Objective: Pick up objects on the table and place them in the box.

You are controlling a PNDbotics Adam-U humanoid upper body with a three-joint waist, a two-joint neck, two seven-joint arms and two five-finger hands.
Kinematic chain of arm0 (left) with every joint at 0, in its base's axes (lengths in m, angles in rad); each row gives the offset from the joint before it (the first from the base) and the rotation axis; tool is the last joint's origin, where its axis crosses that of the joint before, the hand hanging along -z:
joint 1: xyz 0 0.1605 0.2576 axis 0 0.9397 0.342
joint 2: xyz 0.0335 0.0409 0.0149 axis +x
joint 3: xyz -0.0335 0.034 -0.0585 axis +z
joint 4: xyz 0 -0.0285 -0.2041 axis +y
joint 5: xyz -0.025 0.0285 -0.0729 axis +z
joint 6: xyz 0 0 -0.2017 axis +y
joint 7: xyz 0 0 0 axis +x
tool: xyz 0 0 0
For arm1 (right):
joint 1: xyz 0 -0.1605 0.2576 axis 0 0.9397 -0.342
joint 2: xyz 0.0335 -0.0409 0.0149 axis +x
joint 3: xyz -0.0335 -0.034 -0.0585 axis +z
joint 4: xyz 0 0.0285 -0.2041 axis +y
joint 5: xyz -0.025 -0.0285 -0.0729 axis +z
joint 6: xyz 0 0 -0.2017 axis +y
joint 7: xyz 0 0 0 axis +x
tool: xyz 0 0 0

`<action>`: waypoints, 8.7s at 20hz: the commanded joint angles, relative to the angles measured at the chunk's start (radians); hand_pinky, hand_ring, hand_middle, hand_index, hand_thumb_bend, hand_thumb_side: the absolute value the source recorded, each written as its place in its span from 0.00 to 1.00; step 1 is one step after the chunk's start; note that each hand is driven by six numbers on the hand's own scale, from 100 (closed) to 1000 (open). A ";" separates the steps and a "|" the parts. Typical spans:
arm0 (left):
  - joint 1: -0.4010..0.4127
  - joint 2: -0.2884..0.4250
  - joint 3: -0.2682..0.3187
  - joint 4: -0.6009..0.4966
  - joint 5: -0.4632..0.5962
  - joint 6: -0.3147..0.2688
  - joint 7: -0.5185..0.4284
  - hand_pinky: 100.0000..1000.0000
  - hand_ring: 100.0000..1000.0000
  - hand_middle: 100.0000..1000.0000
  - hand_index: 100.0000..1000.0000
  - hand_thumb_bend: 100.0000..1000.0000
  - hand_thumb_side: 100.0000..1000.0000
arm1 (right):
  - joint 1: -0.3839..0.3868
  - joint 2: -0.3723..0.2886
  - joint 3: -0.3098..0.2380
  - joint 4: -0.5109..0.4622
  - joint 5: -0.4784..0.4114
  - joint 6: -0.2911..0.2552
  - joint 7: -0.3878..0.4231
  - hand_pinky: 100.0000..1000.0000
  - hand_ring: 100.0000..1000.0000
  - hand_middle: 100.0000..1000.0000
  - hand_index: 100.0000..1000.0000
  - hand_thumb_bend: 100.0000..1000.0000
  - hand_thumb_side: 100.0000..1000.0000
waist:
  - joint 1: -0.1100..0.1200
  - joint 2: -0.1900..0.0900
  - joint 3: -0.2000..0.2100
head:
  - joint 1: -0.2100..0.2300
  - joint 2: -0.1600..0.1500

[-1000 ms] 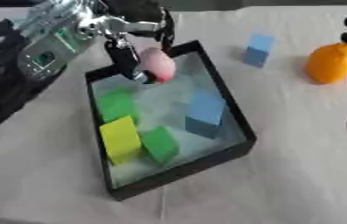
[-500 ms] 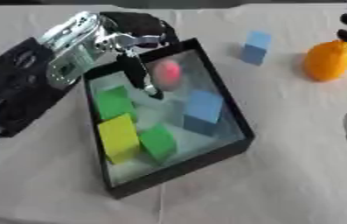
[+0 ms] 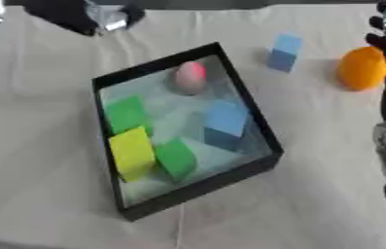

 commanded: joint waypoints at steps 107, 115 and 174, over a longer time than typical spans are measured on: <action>0.581 -0.213 0.217 -0.088 0.603 -0.288 0.846 0.60 0.71 0.68 0.80 0.31 0.70 | -0.428 -0.426 0.145 0.699 0.828 -0.036 0.864 0.70 0.62 0.50 0.69 0.38 0.33 | -0.022 0.008 0.037 | -0.097 -0.047; 0.587 -0.212 0.218 -0.088 0.606 -0.286 0.844 0.60 0.71 0.70 0.80 0.31 0.70 | -0.428 -0.458 0.172 0.592 0.769 -0.018 0.819 0.69 0.58 0.50 0.68 0.38 0.28 | -0.033 -0.008 0.031 | -0.083 -0.035; 0.595 -0.219 0.217 -0.088 0.602 -0.306 0.847 0.59 0.72 0.70 0.79 0.33 0.67 | -0.549 -0.216 0.453 0.079 0.663 0.126 1.001 0.90 0.84 0.78 0.94 0.37 0.01 | -0.046 -0.055 0.041 | -0.060 -0.006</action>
